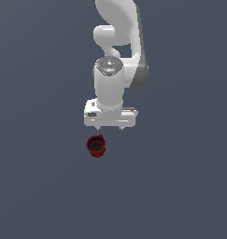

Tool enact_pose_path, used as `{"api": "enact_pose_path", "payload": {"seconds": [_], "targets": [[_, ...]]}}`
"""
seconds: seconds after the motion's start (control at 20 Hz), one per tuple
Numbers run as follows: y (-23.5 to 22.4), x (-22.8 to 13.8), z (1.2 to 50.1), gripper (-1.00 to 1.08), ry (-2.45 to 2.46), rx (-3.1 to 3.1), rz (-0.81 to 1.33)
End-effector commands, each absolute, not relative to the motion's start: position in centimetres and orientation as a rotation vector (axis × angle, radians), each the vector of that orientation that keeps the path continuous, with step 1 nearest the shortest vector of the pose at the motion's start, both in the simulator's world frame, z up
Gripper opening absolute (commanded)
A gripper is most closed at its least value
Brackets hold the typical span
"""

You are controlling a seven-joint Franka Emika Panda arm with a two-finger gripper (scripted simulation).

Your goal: Pick up the object and move it to a goal position.

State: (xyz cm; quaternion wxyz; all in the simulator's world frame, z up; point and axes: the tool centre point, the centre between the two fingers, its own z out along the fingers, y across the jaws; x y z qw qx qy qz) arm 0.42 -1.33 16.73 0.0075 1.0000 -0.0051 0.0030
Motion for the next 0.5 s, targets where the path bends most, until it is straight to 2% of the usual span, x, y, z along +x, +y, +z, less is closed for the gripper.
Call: {"api": "enact_pose_path", "payload": {"seconds": [0.0,0.45], "targets": [[-1.3,0.4,16.7,0.28,-0.016,3.127,0.009],[-0.8,1.1,18.1,0.28,0.017,3.130,0.049]]}}
